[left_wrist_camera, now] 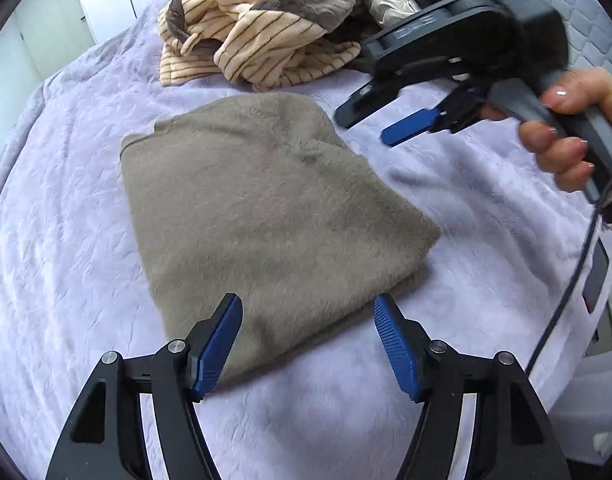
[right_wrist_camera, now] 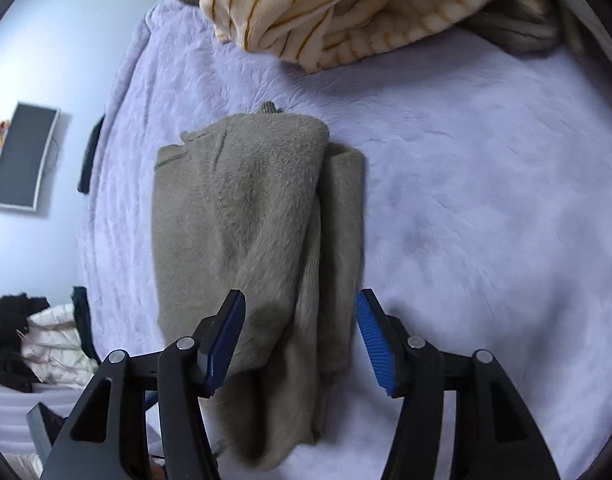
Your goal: Fold small clothes
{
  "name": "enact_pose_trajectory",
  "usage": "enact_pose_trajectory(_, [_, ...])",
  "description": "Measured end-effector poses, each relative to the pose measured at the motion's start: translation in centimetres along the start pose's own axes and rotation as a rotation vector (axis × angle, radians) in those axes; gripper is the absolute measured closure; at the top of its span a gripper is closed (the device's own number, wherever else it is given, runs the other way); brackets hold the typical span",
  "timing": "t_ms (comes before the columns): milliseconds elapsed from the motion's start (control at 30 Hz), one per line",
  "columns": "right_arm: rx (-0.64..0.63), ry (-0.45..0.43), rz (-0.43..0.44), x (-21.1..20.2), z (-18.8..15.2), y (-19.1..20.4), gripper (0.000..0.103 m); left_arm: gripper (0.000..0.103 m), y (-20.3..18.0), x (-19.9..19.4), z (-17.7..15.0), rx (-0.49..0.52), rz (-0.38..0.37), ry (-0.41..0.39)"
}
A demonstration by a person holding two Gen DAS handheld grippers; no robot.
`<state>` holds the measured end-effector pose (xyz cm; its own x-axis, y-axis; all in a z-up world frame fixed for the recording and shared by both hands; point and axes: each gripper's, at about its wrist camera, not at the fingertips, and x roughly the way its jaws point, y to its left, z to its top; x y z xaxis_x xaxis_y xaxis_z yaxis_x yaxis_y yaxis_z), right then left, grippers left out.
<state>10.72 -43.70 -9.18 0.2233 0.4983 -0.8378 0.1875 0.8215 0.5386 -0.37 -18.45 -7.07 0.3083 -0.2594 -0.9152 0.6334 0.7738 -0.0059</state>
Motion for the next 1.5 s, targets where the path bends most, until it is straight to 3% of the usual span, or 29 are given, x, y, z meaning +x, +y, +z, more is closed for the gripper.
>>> enact_pose_trajectory(133, [0.013,-0.020,0.075,-2.3,-3.3,0.1,0.041,0.034,2.4,-0.3,-0.3,-0.093,0.023,0.035])
enact_pose_trajectory(233, [-0.021,0.013,0.070,-1.6,-5.1,1.0,0.042,0.034,4.9,0.5,0.5,-0.196,0.049,0.057])
enact_pose_trajectory(267, [-0.020,0.030,0.064,-0.9,-5.6,1.2,0.055,0.034,5.7,0.7,0.9,-0.231,0.049,0.058])
enact_pose_trajectory(300, [-0.013,0.047,0.070,-0.3,-6.1,1.3,0.082,0.034,6.3,1.0,1.2,-0.255,0.044,0.057])
enact_pose_trajectory(333, [0.001,0.067,0.079,0.5,-6.5,1.3,0.092,0.034,6.9,1.3,1.6,-0.274,0.044,0.053])
enact_pose_trajectory(367, [0.017,0.081,0.088,1.2,-6.9,1.4,0.094,0.034,7.3,1.6,1.8,-0.279,0.053,0.053])
enact_pose_trajectory(500, [0.030,0.075,0.124,2.1,-8.6,2.0,0.095,0.034,8.1,3.9,1.0,-0.239,0.117,0.114])
enact_pose_trajectory(633, [0.078,0.081,0.009,3.2,-10.3,-0.8,0.095,0.033,9.1,6.0,-1.4,-0.258,0.096,0.202])
enact_pose_trajectory(767, [0.176,0.073,0.051,2.8,-10.8,-3.3,0.097,0.033,9.2,5.5,-1.9,-0.247,0.108,0.203])
enact_pose_trajectory(867, [0.127,0.075,-0.008,2.1,-10.7,-2.1,0.087,0.033,9.1,5.5,-1.9,-0.240,0.123,0.212])
enact_pose_trajectory(900, [0.110,0.079,-0.055,2.0,-10.5,-1.7,0.076,0.033,9.1,5.5,-2.0,-0.245,0.122,0.217])
enact_pose_trajectory(967, [0.095,0.083,-0.115,1.7,-10.5,-1.1,0.067,0.033,9.3,5.5,-1.9,-0.261,0.119,0.224])
enact_pose_trajectory(1100, [0.090,-0.013,-0.101,-0.9,-10.7,-0.5,0.068,0.033,9.3,4.7,-2.6,-0.276,0.123,0.228])
enact_pose_trajectory(1233, [0.033,-0.084,-0.027,-2.5,-8.9,1.6,0.077,0.033,9.4,4.6,-3.2,-0.287,0.121,0.235])
enact_pose_trajectory(1367, [-0.053,-0.073,-0.037,-0.7,-6.6,4.2,0.077,0.033,9.4,5.1,-2.9,-0.291,0.126,0.243])
enact_pose_trajectory(1500, [-0.019,-0.007,-0.107,2.1,-5.2,3.2,0.079,0.033,9.4,5.1,-3.0,-0.291,0.124,0.244])
